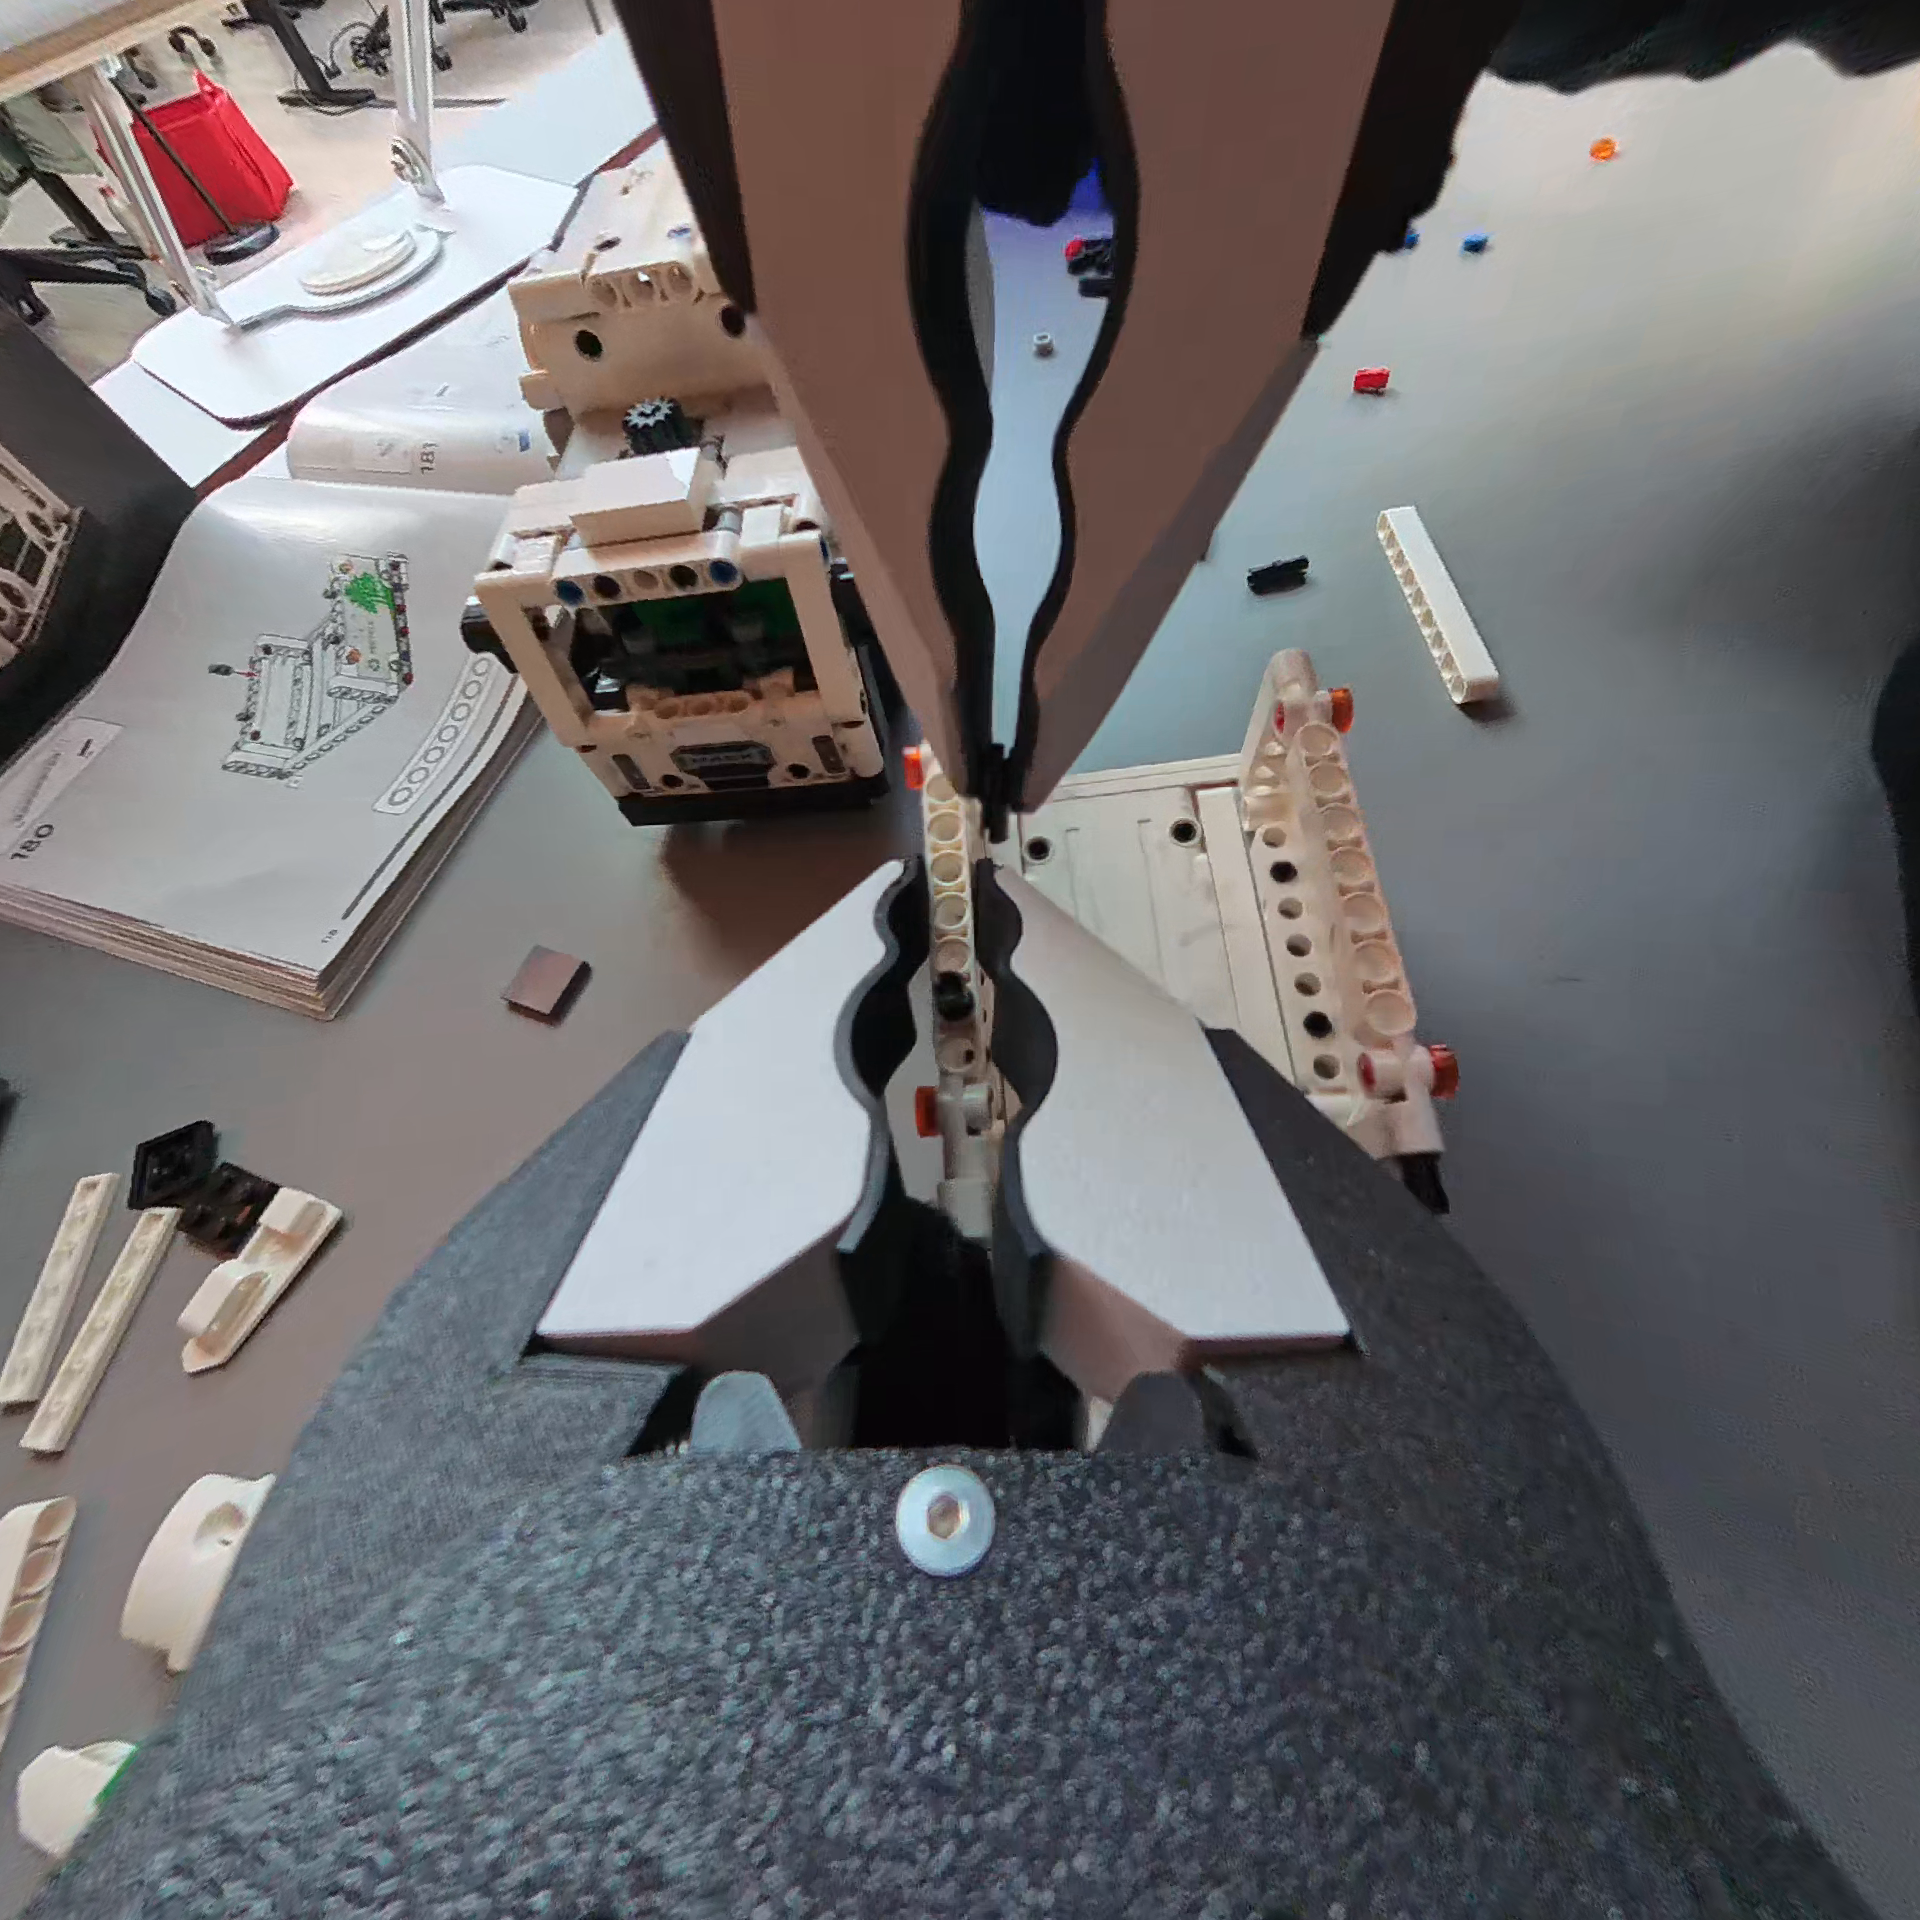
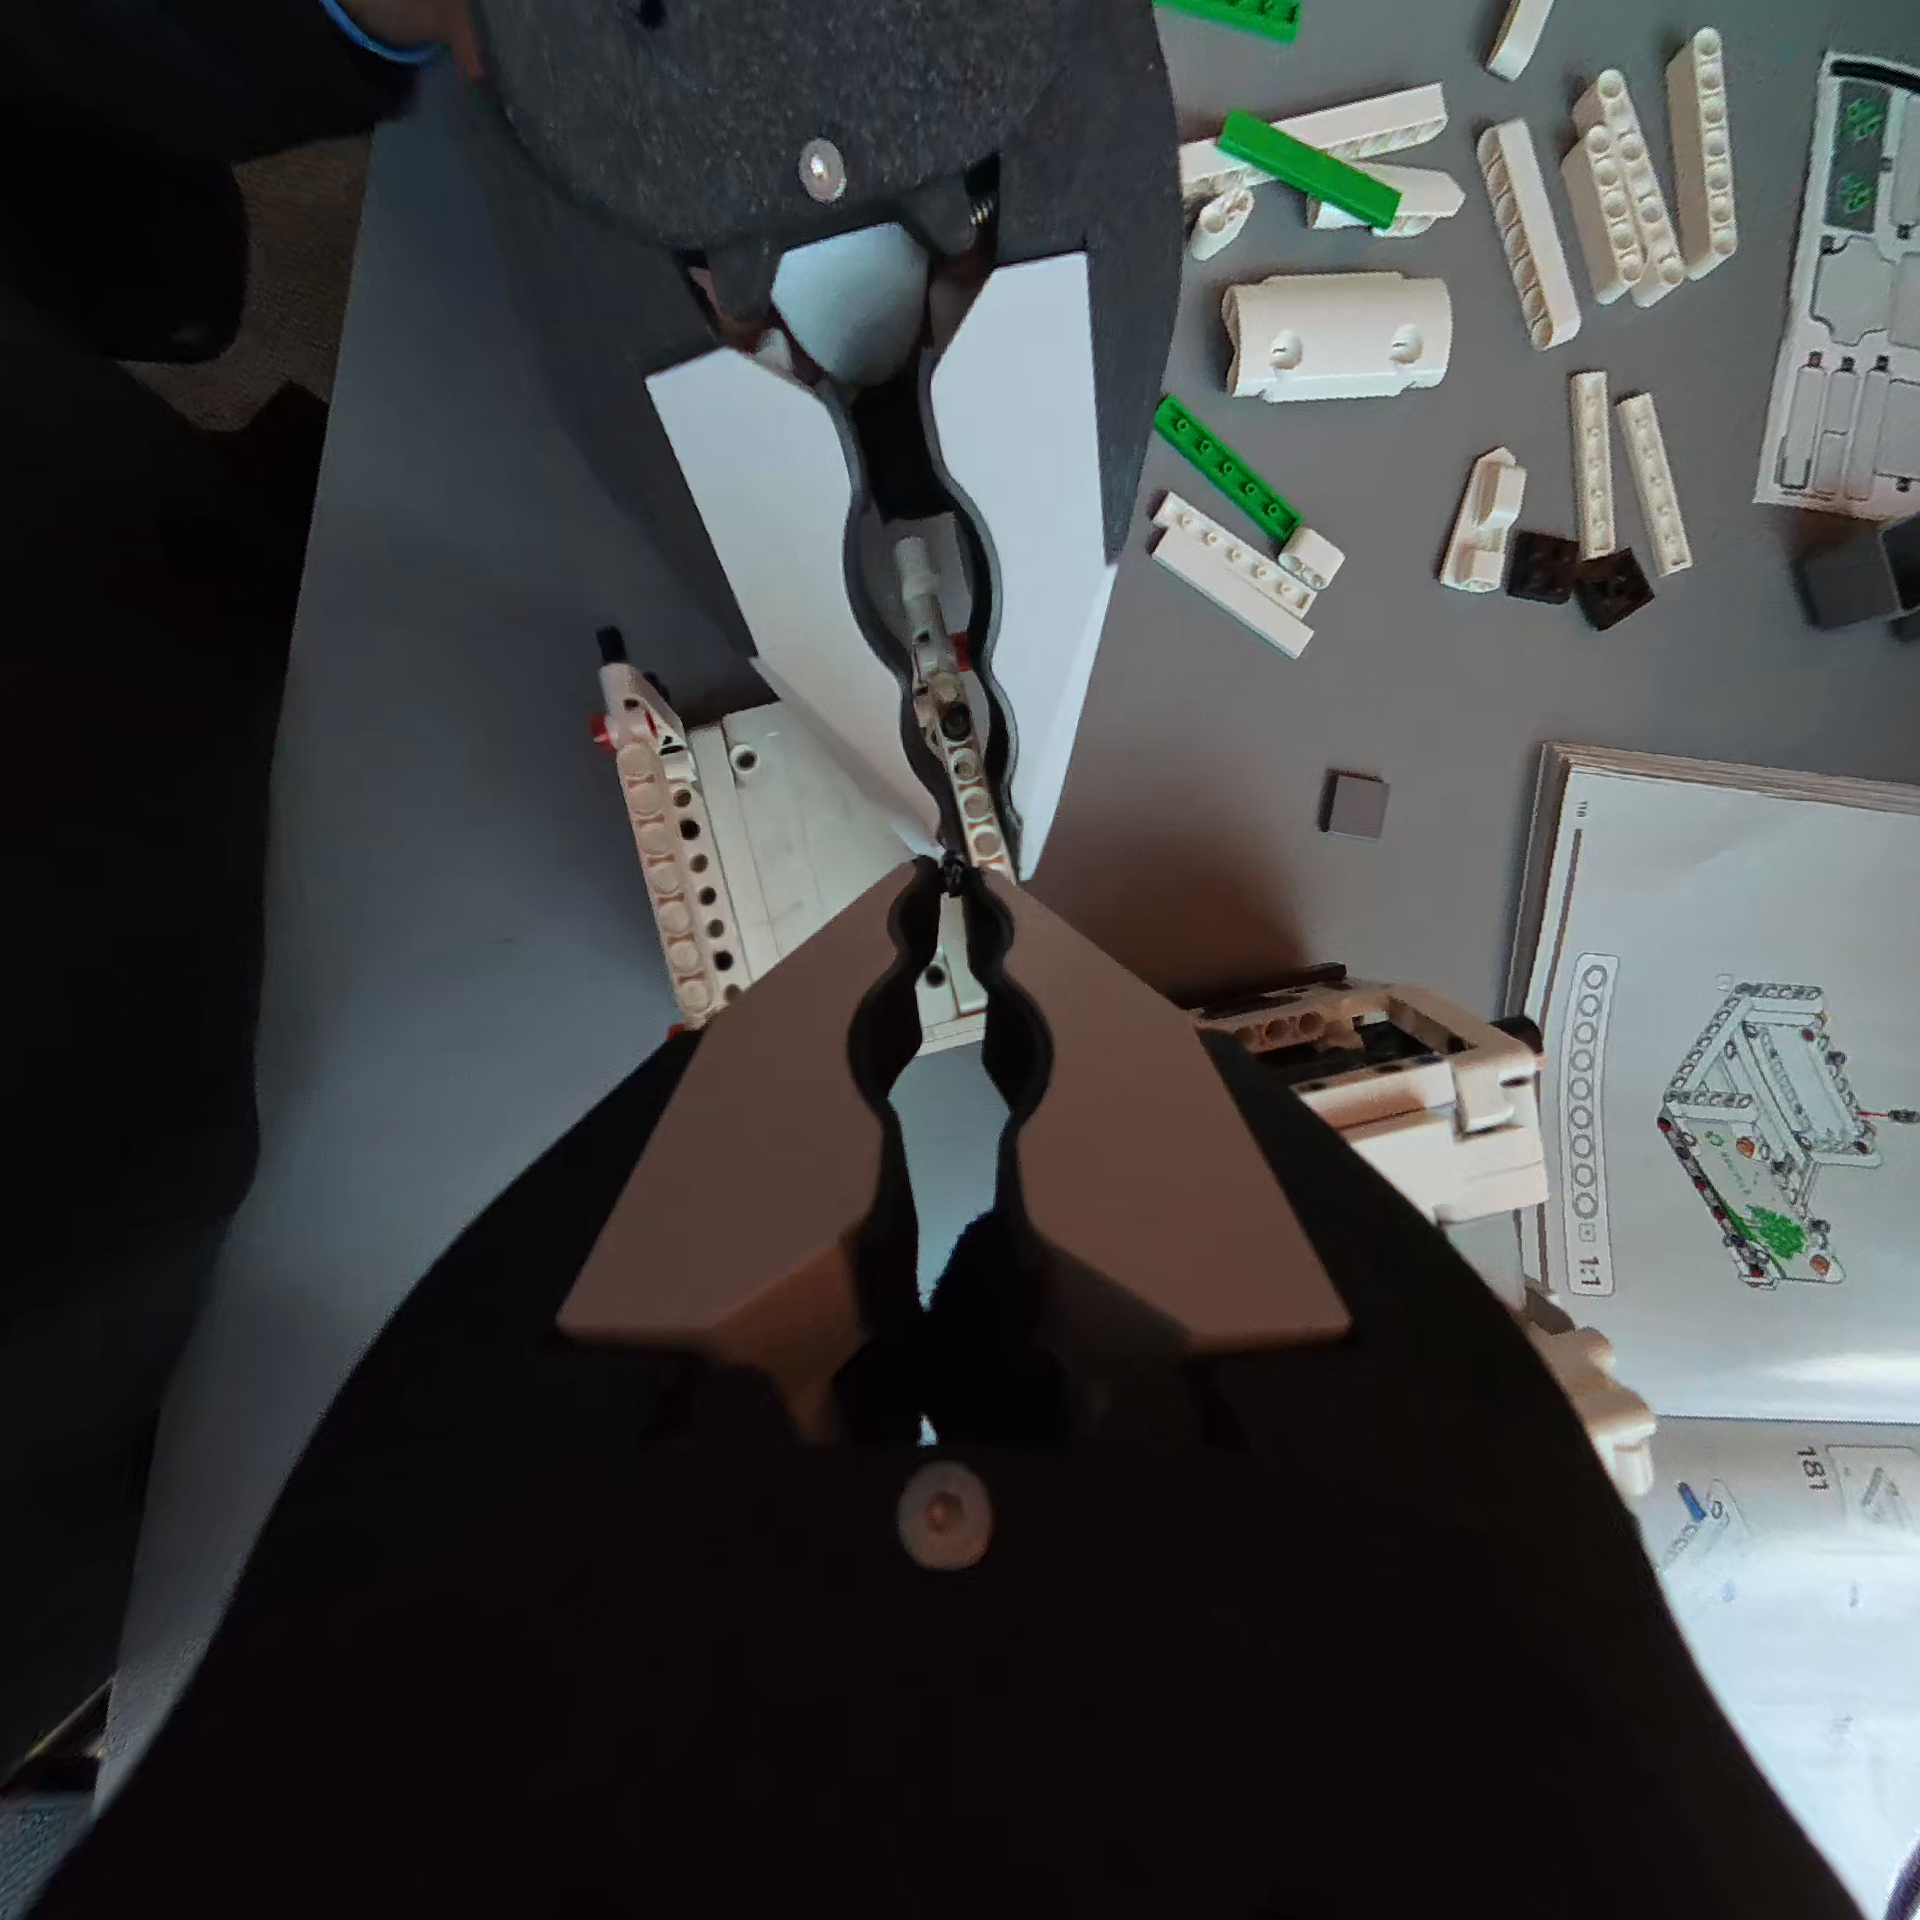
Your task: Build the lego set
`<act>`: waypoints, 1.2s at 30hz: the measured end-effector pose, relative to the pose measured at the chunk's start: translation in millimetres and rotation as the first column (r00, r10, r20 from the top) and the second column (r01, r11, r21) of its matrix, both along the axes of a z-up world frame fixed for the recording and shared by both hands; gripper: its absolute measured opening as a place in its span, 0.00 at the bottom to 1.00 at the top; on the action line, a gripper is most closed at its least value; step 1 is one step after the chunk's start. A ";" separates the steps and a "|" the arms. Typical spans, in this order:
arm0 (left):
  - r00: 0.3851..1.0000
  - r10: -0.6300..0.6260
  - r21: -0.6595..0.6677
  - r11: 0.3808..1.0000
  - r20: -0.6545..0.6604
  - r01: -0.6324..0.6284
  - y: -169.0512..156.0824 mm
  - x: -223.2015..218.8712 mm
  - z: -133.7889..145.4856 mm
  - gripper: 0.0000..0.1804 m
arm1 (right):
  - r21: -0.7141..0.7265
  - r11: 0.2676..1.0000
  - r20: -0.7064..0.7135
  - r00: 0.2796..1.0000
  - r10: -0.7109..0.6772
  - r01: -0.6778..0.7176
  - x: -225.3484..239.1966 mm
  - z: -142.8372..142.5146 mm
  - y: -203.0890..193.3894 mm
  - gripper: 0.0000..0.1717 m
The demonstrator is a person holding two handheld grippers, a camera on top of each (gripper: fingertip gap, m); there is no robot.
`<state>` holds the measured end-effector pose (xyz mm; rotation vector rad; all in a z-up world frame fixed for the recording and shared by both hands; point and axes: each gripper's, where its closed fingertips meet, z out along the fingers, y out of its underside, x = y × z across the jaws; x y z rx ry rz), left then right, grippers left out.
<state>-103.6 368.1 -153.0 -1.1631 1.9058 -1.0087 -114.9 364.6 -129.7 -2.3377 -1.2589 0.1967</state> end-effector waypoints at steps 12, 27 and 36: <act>0.998 0.021 0.080 0.996 0.059 -0.026 1.1 -0.9 3.4 0.04 | -0.058 0.996 0.159 0.984 0.080 -0.071 6.3 -1.6 4.7 0.02; 1.000 -0.003 0.045 0.999 0.018 0.002 -0.9 -0.7 -0.5 0.04 | -0.197 0.949 0.223 0.931 0.288 -0.246 6.2 -5.6 5.2 0.02; 1.000 -0.013 0.043 0.999 0.017 0.012 -2.3 -1.2 -0.5 0.04 | -0.160 0.938 0.280 0.897 0.342 -0.308 5.2 -5.8 4.0 0.02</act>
